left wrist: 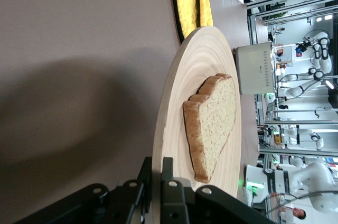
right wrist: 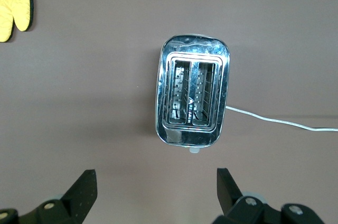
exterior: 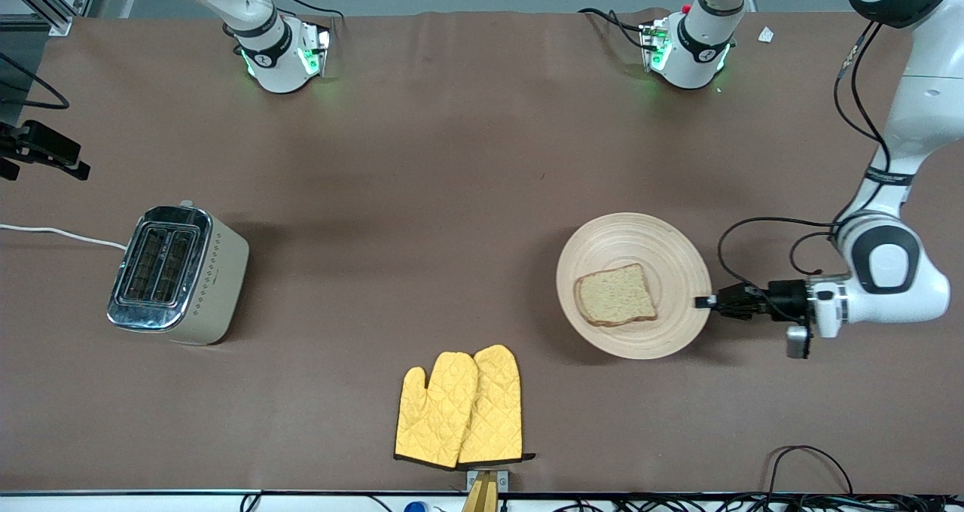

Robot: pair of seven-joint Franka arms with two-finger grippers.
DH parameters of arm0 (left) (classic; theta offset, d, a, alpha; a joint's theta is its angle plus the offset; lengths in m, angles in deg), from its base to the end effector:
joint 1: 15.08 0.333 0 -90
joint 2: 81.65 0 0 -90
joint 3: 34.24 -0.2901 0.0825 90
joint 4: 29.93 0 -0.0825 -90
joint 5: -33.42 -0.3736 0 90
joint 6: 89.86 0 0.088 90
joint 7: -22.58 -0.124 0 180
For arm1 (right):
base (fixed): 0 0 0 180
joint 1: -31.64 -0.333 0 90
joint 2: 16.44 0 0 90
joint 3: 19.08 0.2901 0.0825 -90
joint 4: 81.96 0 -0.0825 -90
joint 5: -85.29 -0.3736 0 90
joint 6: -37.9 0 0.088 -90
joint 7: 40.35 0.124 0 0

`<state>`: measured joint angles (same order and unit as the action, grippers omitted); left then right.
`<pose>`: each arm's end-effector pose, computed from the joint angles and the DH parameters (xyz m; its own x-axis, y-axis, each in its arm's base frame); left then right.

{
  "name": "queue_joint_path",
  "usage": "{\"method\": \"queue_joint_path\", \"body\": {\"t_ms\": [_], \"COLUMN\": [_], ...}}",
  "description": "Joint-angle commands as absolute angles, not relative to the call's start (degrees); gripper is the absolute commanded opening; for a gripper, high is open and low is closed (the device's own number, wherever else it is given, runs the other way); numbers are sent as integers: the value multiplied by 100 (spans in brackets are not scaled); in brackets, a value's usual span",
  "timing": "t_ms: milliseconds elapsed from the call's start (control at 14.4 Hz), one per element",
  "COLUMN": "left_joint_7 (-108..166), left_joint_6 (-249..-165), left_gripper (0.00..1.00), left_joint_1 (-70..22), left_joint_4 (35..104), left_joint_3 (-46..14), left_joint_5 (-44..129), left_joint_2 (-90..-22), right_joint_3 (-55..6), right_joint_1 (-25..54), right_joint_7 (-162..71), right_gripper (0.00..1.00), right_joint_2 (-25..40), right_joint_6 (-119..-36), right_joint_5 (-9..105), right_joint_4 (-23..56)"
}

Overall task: Move plate and put bread in toaster
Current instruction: 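Slide the wooden plate with the left gripper toward the table's middle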

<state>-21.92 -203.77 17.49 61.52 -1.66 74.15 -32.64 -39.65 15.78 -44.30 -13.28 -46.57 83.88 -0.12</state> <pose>0.6431 -0.0151 0.1775 0.9786 -0.1448 0.1464 -0.1967 -0.4462 0.8731 0.5481 -0.0362 0.6099 0.9999 -0.0105 -0.0054 -0.0105 -0.9999 -0.0055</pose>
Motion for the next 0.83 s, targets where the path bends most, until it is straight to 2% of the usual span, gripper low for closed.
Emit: {"method": "queue_joint_path", "body": {"t_ms": [0, 277, 762], "left_joint_7": [-2127, -2110, -2119], "left_joint_6": [-21164, -21966, -22748], "left_gripper": [1, 0, 0], "left_joint_1": [1894, 1727, 639], "left_joint_4": [6814, 7210, 7466], "left_joint_3": [371, 785, 786], "left_joint_5": [7569, 7832, 9211], "left_joint_2": [-3516, -3454, -3358], "right_joint_3": [-3921, -3921, -3921], "right_joint_1": [1661, 1661, 1679], "right_joint_7": [-4422, -4422, -4414], "right_gripper": [100, 100, 100], "right_joint_2": [-1389, -1389, -1389], "right_joint_6": [-4656, -4647, -4647], "right_joint_5": [8291, 8291, 8291], "right_joint_4": [57, 57, 65]}}
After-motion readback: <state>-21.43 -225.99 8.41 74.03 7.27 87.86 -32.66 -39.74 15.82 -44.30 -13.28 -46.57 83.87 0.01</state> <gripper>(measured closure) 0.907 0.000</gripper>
